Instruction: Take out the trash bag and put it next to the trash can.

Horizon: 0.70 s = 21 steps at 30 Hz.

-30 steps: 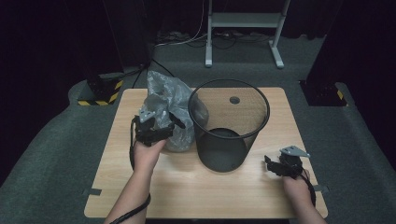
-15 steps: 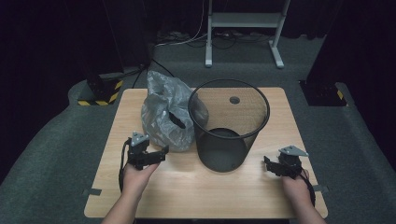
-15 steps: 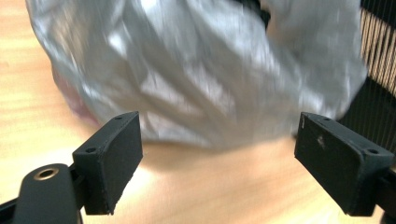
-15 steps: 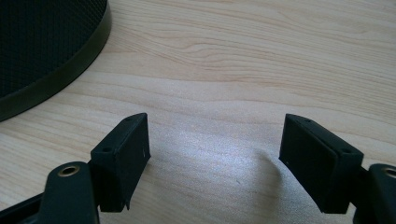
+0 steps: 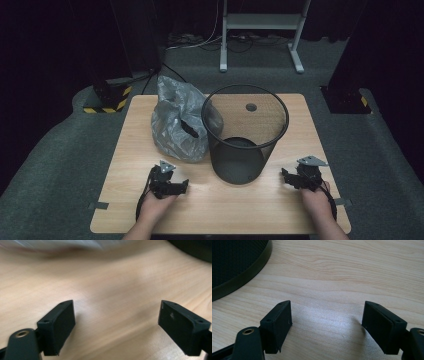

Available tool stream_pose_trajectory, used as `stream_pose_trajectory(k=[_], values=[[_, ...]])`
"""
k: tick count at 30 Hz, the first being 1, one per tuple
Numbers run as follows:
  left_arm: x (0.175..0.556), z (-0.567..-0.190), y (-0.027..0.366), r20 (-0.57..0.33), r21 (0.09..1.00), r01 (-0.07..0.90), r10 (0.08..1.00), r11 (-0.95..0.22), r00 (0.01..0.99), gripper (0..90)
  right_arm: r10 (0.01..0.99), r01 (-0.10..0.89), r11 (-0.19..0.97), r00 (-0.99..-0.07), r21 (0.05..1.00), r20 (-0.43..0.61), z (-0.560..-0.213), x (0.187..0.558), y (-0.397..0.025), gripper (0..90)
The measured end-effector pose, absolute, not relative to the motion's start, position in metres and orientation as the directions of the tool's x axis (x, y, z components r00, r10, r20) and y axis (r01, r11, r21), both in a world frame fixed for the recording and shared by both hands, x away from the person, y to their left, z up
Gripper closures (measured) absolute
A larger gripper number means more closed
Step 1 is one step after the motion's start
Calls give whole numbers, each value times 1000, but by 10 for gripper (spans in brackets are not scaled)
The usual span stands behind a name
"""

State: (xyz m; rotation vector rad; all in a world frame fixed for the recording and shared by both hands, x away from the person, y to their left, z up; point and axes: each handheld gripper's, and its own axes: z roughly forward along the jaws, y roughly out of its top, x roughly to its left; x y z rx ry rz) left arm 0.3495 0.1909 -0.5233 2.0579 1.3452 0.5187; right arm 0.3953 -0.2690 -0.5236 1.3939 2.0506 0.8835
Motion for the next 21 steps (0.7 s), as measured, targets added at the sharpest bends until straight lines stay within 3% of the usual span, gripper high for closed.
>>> stream_pose_trajectory(k=[3, 21], values=[[350, -528, 181, 2, 702, 646, 909, -298, 417, 0, 933, 607, 273, -357, 746, -51, -523, 395, -268, 233], [354, -528, 175, -2, 701, 636, 890, -323, 455, 0, 941, 636, 238, -339, 734, -11, -524, 391, -265, 174]])
